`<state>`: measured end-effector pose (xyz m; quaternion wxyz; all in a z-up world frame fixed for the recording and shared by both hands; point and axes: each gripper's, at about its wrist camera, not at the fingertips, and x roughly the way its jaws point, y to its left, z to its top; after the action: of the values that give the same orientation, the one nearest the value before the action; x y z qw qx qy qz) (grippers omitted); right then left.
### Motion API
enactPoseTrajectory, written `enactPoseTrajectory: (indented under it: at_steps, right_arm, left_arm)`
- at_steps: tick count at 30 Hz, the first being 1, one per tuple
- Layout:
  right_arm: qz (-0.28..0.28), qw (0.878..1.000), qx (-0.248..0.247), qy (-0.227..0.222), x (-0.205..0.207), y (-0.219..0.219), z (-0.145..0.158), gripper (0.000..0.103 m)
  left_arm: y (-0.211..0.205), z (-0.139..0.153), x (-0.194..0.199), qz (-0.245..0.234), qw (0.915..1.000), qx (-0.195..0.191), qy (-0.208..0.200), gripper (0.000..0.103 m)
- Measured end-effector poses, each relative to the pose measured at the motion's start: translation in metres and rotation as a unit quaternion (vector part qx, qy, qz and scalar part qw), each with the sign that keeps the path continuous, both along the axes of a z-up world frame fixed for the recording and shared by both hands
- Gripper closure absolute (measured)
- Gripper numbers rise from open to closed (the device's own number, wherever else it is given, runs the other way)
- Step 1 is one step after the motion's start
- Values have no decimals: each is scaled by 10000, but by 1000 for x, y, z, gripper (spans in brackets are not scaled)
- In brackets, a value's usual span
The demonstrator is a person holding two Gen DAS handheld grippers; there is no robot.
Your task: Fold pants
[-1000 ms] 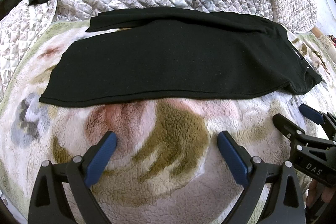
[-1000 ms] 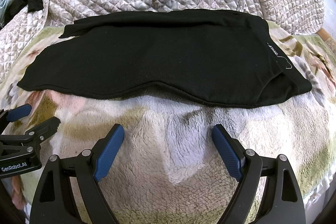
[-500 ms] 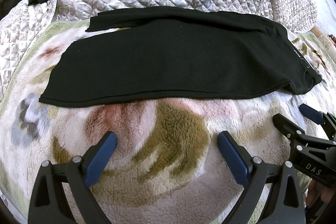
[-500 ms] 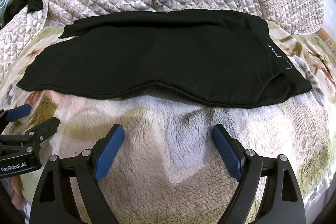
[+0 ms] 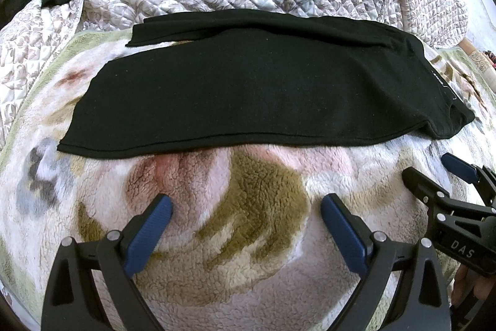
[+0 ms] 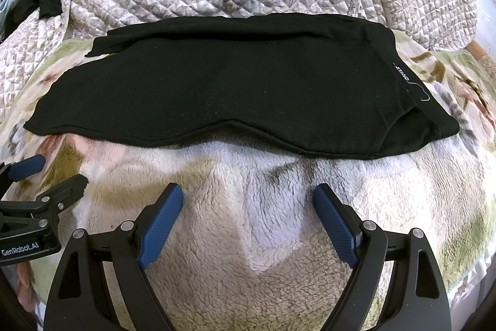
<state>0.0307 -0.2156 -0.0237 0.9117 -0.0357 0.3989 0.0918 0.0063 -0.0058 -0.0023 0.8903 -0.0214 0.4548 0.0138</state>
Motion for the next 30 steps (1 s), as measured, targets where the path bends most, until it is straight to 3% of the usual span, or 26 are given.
enactPoseTrajectory:
  at_steps: [25, 30]
  right_arm:
    - [214, 9998, 36, -9, 1, -2, 2, 16]
    - [293, 9995, 51, 122, 6, -2, 9, 16]
  left_arm:
    - [-8, -5, -3, -5, 10000, 24, 34, 2]
    - [-1, 1, 1, -75, 9999, -130, 71, 3]
